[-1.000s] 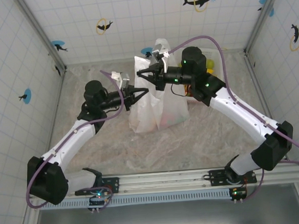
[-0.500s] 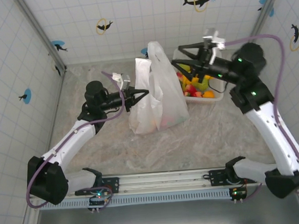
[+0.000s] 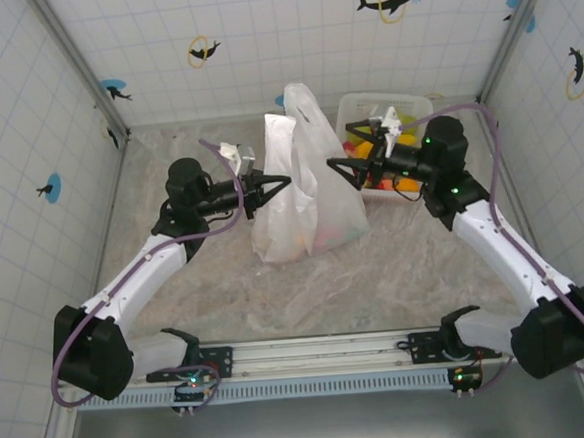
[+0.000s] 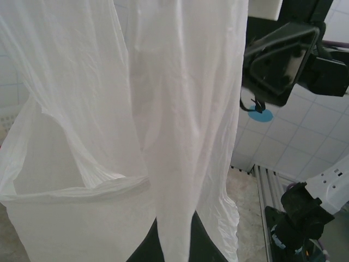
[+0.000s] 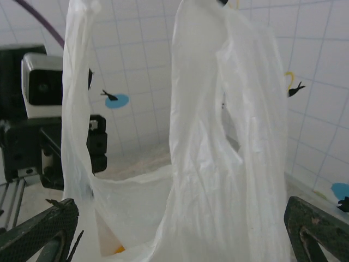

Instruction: Place the fake fruits into the plastic bag and tie a complex knot

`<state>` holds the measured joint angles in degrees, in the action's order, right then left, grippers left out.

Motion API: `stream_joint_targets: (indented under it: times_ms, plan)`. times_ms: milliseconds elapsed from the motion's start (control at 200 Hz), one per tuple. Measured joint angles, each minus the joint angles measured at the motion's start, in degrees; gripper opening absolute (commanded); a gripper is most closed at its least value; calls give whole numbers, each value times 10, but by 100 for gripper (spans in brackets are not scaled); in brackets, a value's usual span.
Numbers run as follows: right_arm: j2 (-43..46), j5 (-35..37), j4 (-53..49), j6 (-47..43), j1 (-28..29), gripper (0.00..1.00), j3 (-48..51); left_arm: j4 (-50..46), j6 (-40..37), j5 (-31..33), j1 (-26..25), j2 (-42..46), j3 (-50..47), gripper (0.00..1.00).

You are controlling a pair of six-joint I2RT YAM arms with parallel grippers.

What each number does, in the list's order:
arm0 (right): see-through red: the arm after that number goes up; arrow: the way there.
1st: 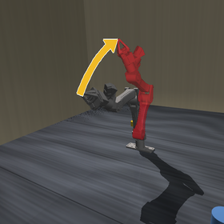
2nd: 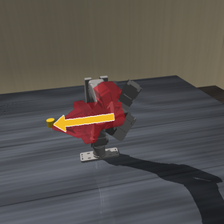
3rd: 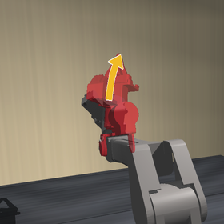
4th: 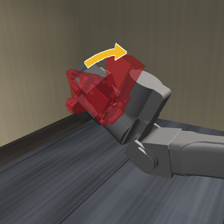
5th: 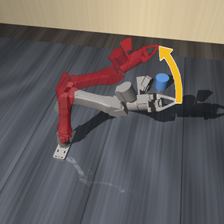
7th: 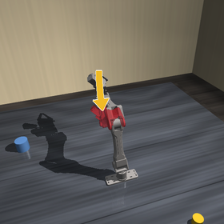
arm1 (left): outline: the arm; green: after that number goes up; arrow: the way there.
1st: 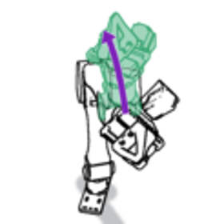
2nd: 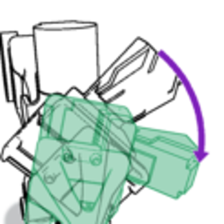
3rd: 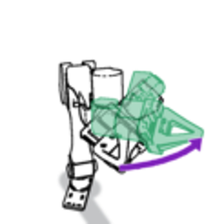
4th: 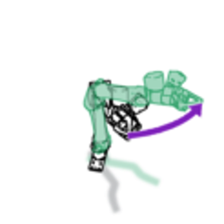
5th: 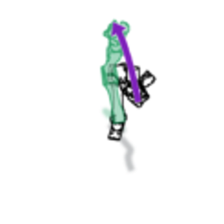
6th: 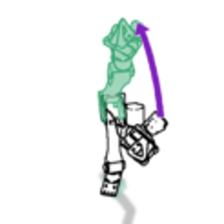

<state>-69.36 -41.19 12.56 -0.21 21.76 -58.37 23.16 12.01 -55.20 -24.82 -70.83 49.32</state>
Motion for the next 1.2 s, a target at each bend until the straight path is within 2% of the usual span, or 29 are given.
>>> stream_joint_targets:
  times_ms: [195,520,555,605,651,716,806,896,1056,1196]
  plan:
    - [-72,32,20,-42,19,100,-32,-4,-2,0,0,0,0,0]
    - [-165,51,58,-50,46,100,-100,-10,-7,0,0,1,0,0]
    - [-171,52,58,-53,52,94,-106,-11,-8,0,0,1,0,0]
    - [-178,53,57,-57,60,81,-112,-14,-10,0,0,1,0,0]
    - [-181,54,56,-60,65,64,-115,-16,-12,0,0,2,0,0]
    - [-181,54,52,-61,67,47,-115,-20,-13,4,0,5,0,0]
    - [-174,53,49,-53,59,21,-114,-29,-15,9,2,13,0,0]
    - [-143,31,49,-37,38,0,-96,-34,-14,8,14,24,0,0]
    - [-64,-31,38,-12,-9,0,-62,-34,-10,4,55,53,-9,0]
    - [11,-68,27,-4,-33,0,-11,-47,-16,-1,67,69,-10,0]
